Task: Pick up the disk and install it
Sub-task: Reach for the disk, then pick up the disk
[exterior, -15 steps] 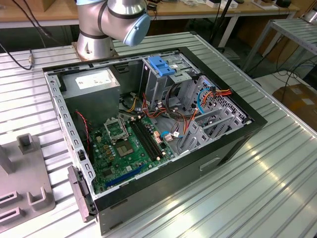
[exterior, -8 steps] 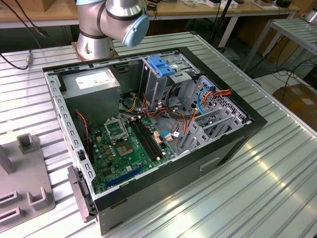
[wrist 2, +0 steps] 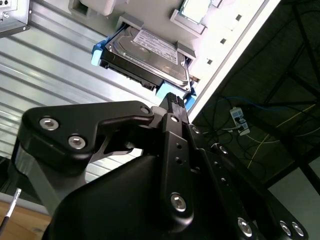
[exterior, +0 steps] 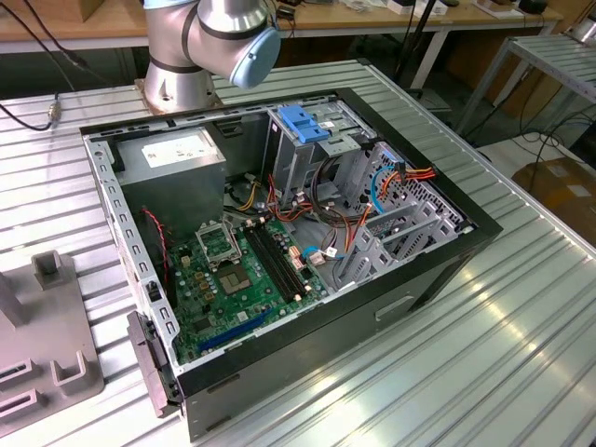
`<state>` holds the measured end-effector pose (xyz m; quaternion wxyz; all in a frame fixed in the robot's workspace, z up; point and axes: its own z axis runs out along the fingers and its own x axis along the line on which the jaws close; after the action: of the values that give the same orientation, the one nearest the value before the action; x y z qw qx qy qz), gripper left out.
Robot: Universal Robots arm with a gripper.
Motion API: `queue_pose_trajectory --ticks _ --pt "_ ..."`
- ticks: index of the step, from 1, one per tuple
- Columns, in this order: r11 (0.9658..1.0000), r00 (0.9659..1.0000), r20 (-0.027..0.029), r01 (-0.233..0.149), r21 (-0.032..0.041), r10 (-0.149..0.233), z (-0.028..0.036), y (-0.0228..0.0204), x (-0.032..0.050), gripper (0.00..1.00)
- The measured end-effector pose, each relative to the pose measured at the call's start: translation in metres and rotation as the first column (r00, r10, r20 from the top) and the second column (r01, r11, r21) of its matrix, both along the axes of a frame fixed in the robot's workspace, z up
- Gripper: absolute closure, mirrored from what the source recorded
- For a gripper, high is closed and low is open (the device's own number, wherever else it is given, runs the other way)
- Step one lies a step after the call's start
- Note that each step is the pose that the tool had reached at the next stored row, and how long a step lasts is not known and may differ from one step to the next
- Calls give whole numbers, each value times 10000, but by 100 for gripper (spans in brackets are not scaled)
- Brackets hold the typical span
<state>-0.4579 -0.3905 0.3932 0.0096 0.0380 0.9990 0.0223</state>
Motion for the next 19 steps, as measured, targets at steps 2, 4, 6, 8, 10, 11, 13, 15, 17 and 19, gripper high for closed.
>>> queue_pose_trajectory --ticks 2,4,6,8,10,11,13,15,17,19 --pt "10000 10000 -2 0 -1 0 2 0 -17 90" --pt "10000 10000 -1 -3 0 3 1 0 -26 90" --pt "10000 10000 -2 -1 -1 1 1 3 -26 90" --pt "10000 10000 -1 -1 0 1 1 3 -26 90" --pt "10000 10000 -2 -2 -1 2 1 4 -26 90" --pt "10000 10000 -2 -1 -1 1 1 4 -26 90" --pt "10000 10000 -1 -1 -1 1 1 4 -26 90" --pt "10000 10000 -2 -1 -1 1 1 5 -26 90" --pt "10000 10000 -1 -2 0 2 1 6 -26 90" --pt "10000 10000 -2 -9 -1 9 1 7 -27 90"
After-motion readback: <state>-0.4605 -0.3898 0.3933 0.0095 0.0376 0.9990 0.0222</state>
